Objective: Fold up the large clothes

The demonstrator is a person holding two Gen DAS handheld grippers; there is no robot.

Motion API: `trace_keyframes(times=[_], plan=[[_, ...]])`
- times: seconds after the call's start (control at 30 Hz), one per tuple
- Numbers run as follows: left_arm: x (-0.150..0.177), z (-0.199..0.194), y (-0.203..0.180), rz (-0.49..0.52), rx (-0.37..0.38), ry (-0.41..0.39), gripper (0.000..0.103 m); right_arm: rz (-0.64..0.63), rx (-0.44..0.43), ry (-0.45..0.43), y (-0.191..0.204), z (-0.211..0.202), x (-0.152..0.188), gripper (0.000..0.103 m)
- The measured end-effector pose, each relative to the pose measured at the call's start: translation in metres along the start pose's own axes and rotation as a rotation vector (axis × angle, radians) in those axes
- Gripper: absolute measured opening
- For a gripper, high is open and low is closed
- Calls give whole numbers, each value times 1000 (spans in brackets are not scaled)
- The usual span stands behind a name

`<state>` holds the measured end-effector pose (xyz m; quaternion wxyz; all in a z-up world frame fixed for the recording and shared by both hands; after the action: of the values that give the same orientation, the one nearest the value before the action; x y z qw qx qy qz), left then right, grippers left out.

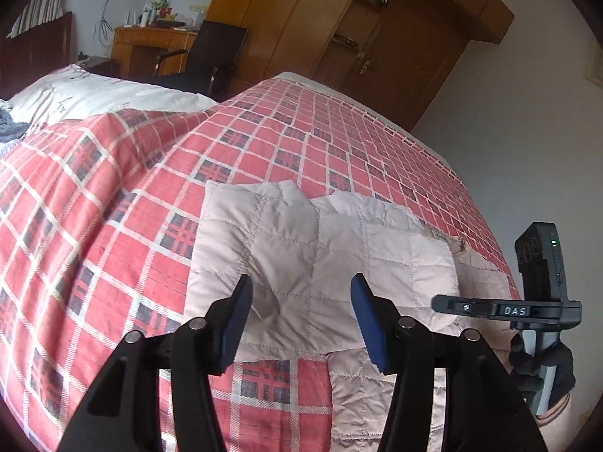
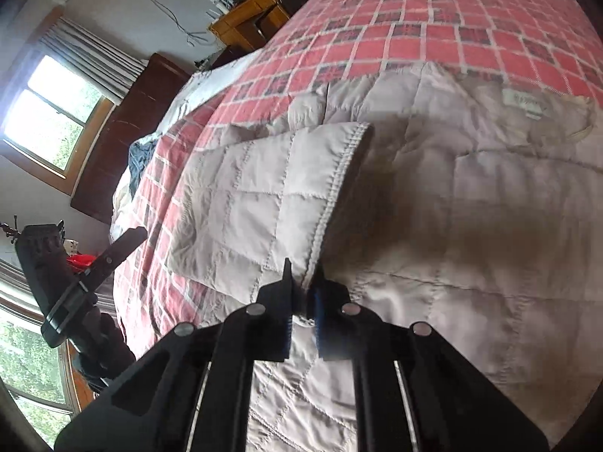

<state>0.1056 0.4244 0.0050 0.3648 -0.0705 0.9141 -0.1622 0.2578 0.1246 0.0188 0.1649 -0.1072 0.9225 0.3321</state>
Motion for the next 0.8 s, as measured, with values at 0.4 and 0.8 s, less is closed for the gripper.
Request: trace_keyframes(times=[0.4,0.8], plan=[[-6,30,-55,118,41,26,54,106,197,-265,-85,-170,21,7],[11,96,-95,261,-63,150,56,323,293,-199,-188,-152,63,7]])
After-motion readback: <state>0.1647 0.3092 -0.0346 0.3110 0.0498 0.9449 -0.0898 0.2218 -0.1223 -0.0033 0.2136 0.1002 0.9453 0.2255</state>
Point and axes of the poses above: each gripper's, at about its wrist camera, not at the fingertips, and z roughly the way its jaws point, y to its left, x to its underside, the point moved 1 cm from there along z, roughly the way its jaws point, and after that the axes turned 4 degrees about -x, right-handed, at the moved point
